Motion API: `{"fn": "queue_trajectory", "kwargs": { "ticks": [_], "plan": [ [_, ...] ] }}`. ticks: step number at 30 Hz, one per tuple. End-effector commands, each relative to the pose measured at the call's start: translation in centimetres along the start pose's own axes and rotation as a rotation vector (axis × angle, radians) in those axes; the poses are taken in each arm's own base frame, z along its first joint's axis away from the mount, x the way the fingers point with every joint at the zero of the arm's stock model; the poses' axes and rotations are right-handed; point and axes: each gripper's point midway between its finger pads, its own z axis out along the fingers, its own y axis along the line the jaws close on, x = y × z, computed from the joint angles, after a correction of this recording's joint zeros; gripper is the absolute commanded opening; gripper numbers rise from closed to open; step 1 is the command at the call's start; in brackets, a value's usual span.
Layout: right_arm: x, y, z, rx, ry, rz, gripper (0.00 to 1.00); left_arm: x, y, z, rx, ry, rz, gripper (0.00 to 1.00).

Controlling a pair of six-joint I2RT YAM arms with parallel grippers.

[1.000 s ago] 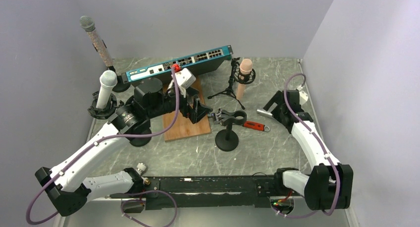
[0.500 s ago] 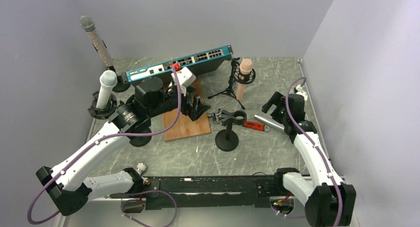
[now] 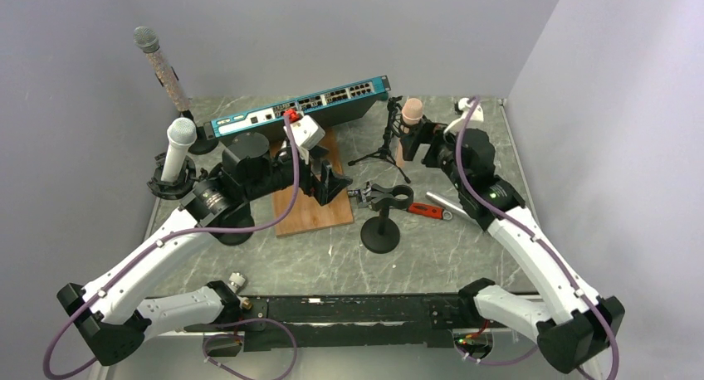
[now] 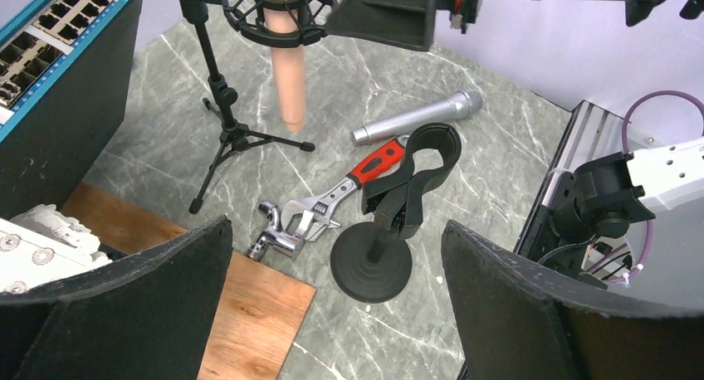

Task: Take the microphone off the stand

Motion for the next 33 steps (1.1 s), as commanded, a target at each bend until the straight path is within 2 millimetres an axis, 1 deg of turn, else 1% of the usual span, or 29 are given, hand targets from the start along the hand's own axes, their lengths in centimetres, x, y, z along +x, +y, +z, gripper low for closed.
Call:
{"fn": "queue_trajectory", "kwargs": {
  "ticks": [1, 6, 7, 9, 11, 15, 16, 19, 20, 22, 25, 30, 33],
  "plan": [
    [-4.7, 2.1, 1.0, 0.029, -0.106, -0.115, 1.0, -1.8, -0.7, -0.3, 0.031, -0.062, 0.001, 0.98],
    [-7.4, 2.9, 2.0, 0.114, -0.115, -0.197, 0.99, -2.1, -0.7, -0.6, 0.025, -0.071, 0.005, 0.99],
    [-7.5, 3.0, 2.5, 0.129, -0.106, -0.211, 0.97, -2.1, -0.7, -0.6, 0.025, -0.072, 0.005, 0.99],
    [-8.1, 3.3, 2.7, 0.148, -0.115, -0.223, 0.95, -2.1, -0.7, -0.7, 0.025, -0.074, 0.008, 0.99],
    [-8.1, 3.6, 2.9, 0.143, -0.122, -0.231, 0.92, -2.2, -0.6, -0.8, 0.016, -0.074, 0.012, 0.99],
    [-7.5, 3.3, 3.5, 0.158, -0.127, -0.237, 0.84, -2.2, -0.3, -0.9, 0.002, -0.076, 0.015, 0.99],
    [-7.4, 3.1, 3.7, 0.168, -0.122, -0.242, 0.82, -2.2, -0.4, -0.9, 0.006, -0.075, 0.016, 0.99],
    [-6.8, 2.6, 4.5, 0.208, -0.091, -0.271, 0.69, -2.1, -0.6, -0.7, 0.019, -0.067, 0.018, 0.99],
    [-6.7, 2.3, 4.8, 0.229, -0.076, -0.275, 0.67, -2.0, -0.6, -0.7, 0.019, -0.064, 0.02, 0.99],
    [-6.4, 1.8, 5.3, 0.271, -0.052, -0.285, 0.66, -2.0, -0.4, -0.6, 0.014, -0.062, 0.023, 0.99],
    [-6.1, 1.6, 5.7, 0.286, -0.038, -0.298, 0.66, -1.8, -0.3, -0.5, 0.012, -0.056, 0.022, 0.99],
    [-5.8, 1.5, 5.8, 0.283, -0.039, -0.308, 0.65, -1.6, -0.3, -0.3, 0.017, -0.048, 0.017, 0.99],
    [-5.8, 1.6, 6.0, 0.283, -0.037, -0.315, 0.53, -1.6, -0.3, -0.2, 0.016, -0.046, 0.016, 0.99]
  ]
}}
